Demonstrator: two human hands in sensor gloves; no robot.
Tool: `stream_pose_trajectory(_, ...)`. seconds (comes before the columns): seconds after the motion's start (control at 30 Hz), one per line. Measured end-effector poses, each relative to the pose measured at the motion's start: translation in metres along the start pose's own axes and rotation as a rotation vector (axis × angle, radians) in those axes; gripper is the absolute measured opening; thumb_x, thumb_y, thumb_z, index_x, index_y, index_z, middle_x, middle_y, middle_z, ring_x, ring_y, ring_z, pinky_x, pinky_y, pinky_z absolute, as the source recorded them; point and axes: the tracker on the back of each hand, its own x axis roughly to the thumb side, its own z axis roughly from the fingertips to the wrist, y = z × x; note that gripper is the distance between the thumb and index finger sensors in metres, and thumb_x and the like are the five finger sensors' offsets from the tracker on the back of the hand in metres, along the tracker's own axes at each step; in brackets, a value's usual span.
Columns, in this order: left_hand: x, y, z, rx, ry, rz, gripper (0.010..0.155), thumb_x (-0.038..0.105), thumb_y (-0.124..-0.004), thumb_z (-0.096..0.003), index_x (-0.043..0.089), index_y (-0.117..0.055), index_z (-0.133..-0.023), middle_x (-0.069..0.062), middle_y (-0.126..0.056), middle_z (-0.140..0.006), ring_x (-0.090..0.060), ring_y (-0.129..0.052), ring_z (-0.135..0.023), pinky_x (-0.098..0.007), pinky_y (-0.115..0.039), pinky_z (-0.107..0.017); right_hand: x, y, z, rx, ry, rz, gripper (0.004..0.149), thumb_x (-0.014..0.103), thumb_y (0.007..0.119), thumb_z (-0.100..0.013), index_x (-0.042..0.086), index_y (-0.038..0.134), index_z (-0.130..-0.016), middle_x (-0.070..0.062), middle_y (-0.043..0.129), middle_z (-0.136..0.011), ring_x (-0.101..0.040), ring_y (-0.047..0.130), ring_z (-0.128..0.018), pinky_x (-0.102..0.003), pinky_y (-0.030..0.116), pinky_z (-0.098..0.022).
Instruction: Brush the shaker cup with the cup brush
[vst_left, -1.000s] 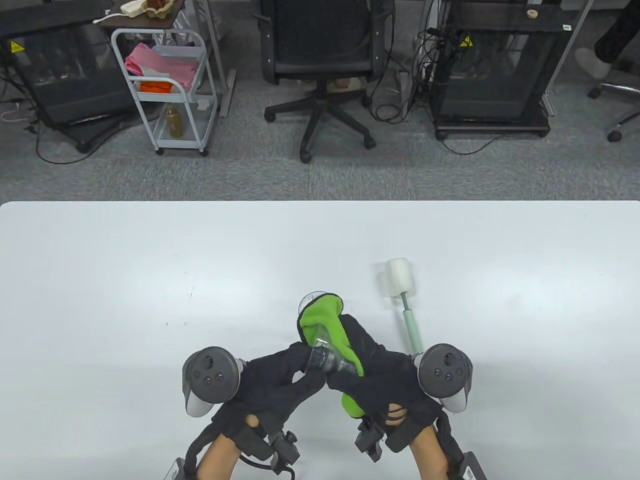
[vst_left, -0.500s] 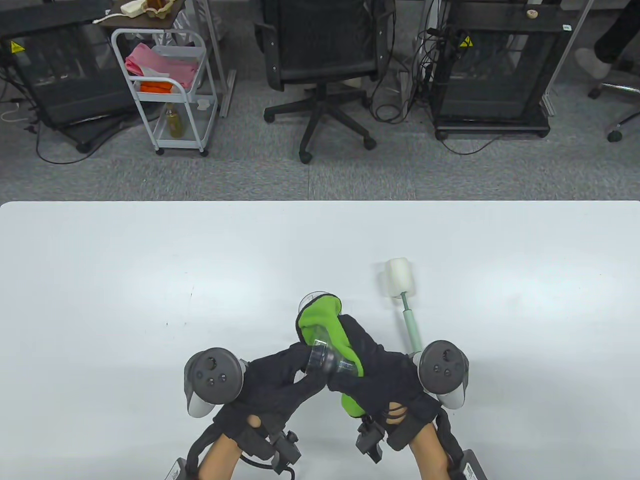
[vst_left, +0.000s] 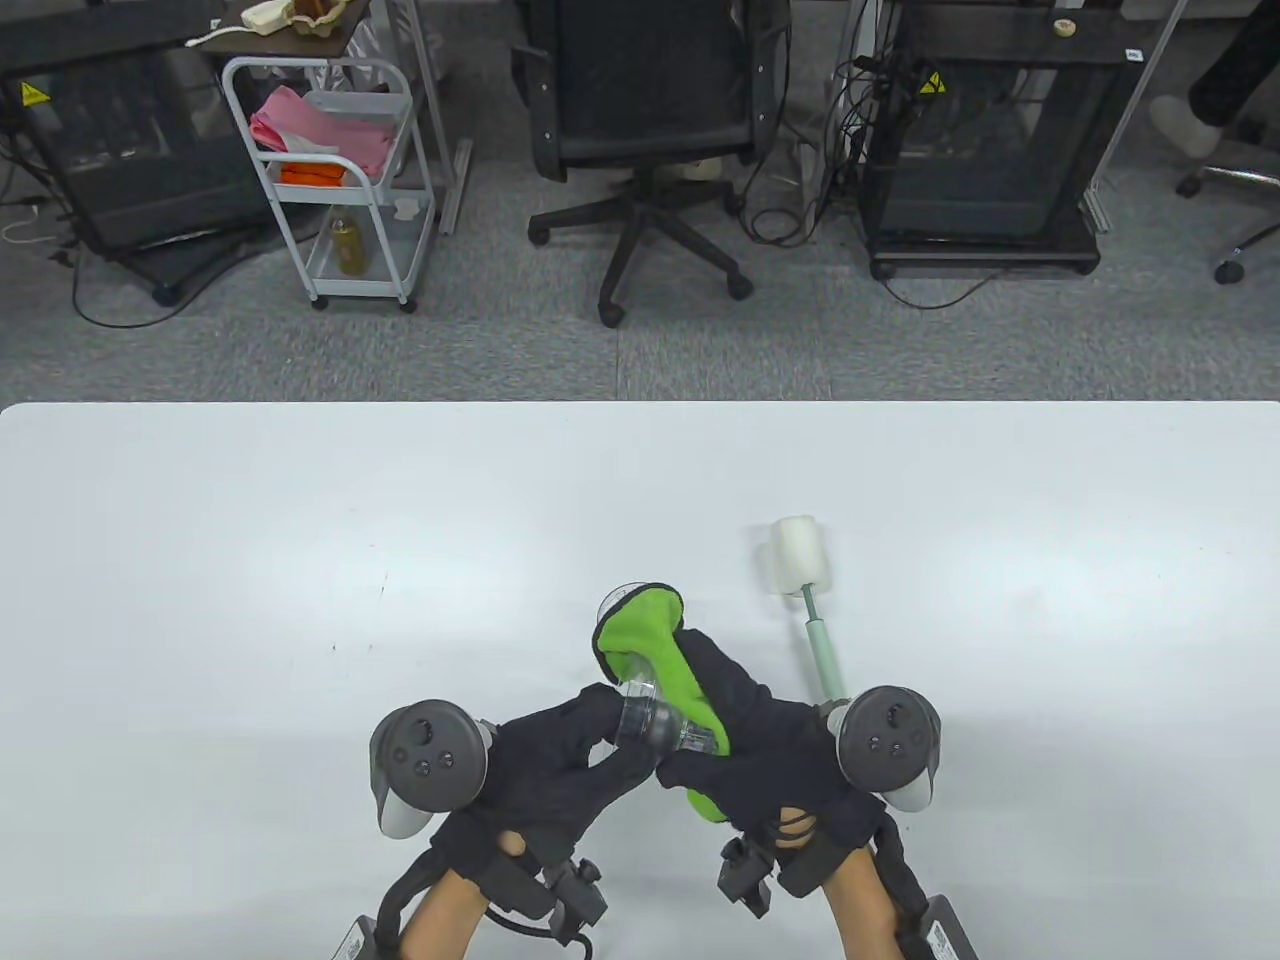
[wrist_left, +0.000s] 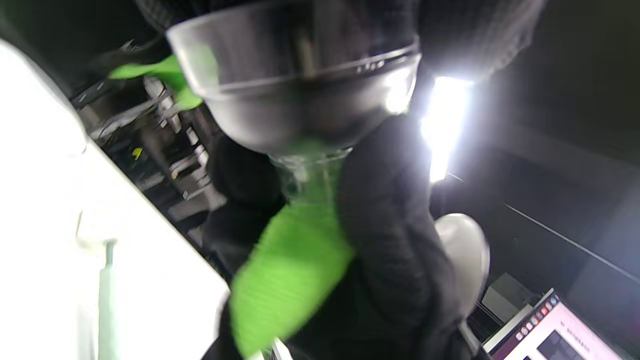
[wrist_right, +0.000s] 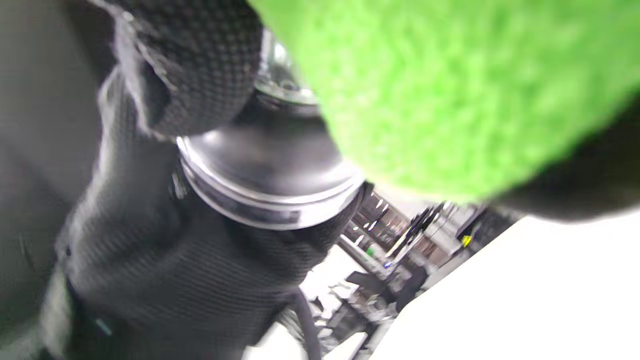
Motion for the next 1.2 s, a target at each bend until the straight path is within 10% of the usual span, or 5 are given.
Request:
stream_pose_trajectory(0.13, -0.011, 0.001, 0.002, 0.053, 0.105, 0.173, 0.052, 0.054, -0.075, -0.0477, 0.021, -0.086, -0.087, -0.003, -0.103, -0.073, -0.027, -0.105, -0.067, -0.056, -0.059, -0.069, 0.012, 0.003, -0.001, -0.039, -0.053, 0.18, 0.085, 0.035, 0.099, -0.027, 0.031, 0.058, -0.101, -0.021, 0.069, -0.102, -0.037, 0.096, -0.059, -0.04, 0.089, -0.041)
stream_pose_trajectory(0.47, 0.001, 0.007, 0.0, 0.032, -0.016, -0.097, 0.046, 0.048, -0.079, -0.0432, 0.031, -0.088, -0.085, 0.003, -0.103, -0.077, -0.022, -0.105, -0.075, -0.054, -0.062, -0.07, -0.032, 0.001, 0.004, -0.011, 0.204, -0.462, 0.07, 0.052, 0.062, -0.047, 0.007, 0.057, -0.101, -0.037, 0.072, -0.094, -0.05, 0.097, -0.059, -0.049, 0.09, -0.039)
stream_pose_trajectory(0.87, 0.001, 0.017, 0.005, 0.151, 0.093, -0.356, 0.045, 0.048, -0.083, -0.0408, 0.03, -0.093, -0.081, 0.004, -0.099, -0.07, -0.018, -0.104, -0.07, -0.055, -0.07, -0.067, -0.014, -0.059, 0.003, -0.307, 0.27, 0.218, 0.05, 0.025, 0.094, -0.036, 0.024, 0.083, -0.084, -0.02, 0.095, -0.081, -0.033, 0.109, -0.045, -0.036, 0.098, -0.029)
stream_pose_trajectory(1.2, -0.009, 0.041, 0.012, 0.278, 0.141, -0.295, 0.051, 0.045, -0.084, -0.0427, 0.022, -0.088, -0.087, 0.005, -0.103, -0.066, -0.018, -0.109, -0.062, -0.053, -0.077, -0.062, -0.112, -0.12, 0.034, -0.436, 0.659, 0.762, 0.056, 0.029, 0.088, -0.039, 0.019, 0.074, -0.092, -0.022, 0.083, -0.09, -0.037, 0.103, -0.058, -0.039, 0.094, -0.039)
